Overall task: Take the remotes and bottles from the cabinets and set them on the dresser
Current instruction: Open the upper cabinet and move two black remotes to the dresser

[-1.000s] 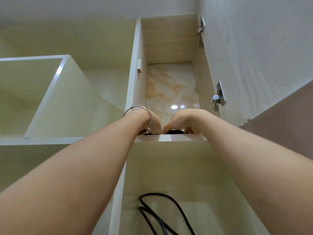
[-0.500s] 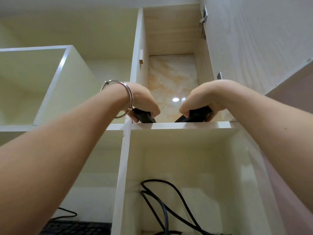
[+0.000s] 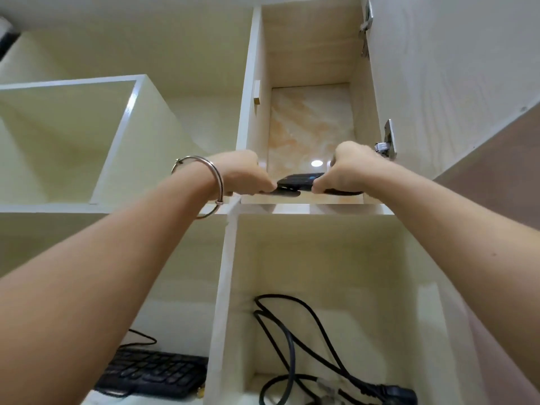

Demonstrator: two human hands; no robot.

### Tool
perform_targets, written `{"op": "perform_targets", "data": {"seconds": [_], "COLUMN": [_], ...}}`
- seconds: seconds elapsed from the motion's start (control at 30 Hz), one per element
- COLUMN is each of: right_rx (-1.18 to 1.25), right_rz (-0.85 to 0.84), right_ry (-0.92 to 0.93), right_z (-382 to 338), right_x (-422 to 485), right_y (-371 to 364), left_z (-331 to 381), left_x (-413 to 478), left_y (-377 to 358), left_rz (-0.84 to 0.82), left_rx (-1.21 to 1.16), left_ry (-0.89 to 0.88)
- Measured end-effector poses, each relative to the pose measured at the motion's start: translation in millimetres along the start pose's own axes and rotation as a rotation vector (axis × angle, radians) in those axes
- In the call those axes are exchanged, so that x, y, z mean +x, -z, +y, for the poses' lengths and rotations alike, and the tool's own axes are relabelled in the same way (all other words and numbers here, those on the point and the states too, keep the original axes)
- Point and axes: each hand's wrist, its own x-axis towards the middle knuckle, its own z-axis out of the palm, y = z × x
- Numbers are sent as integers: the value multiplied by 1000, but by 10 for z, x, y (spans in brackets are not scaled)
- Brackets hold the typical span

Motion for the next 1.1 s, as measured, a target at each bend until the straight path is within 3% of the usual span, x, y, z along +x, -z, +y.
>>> {"op": "perform_targets", "data": {"seconds": [0.17,0.3,0.43,0.63,0.73,0.87,1.1], "right_rx": [298,709,1115,1334,1306,1164,999], "right_rz": [213,118,-167,-809,-1168,-1599,-1902], "right_ry": [58,231,332,303,265,359,580], "right_z": [-140,-385,-645,-795,-727,-500,-143], "right_x": [-335,-830,-1595,-3541,-4745,-6160,-7457], "right_y": [-83,-340,-726,-1666,-1899,-1865,-1391], "left_z": [-278,-582,-867,-893,-469,488,2014], "left_x": [-584,-1329,-2405,-4700,-6029,-7465,-8663], "left_y": [-49,32,81,-241,-457,-649,-879], "left_rz": [283,528,633,618,615,716,933], "left_rx": [-249,-260,-245,112,213,344,522], "left_ry": [-13,76,317,864,1215,1643,2118]}}
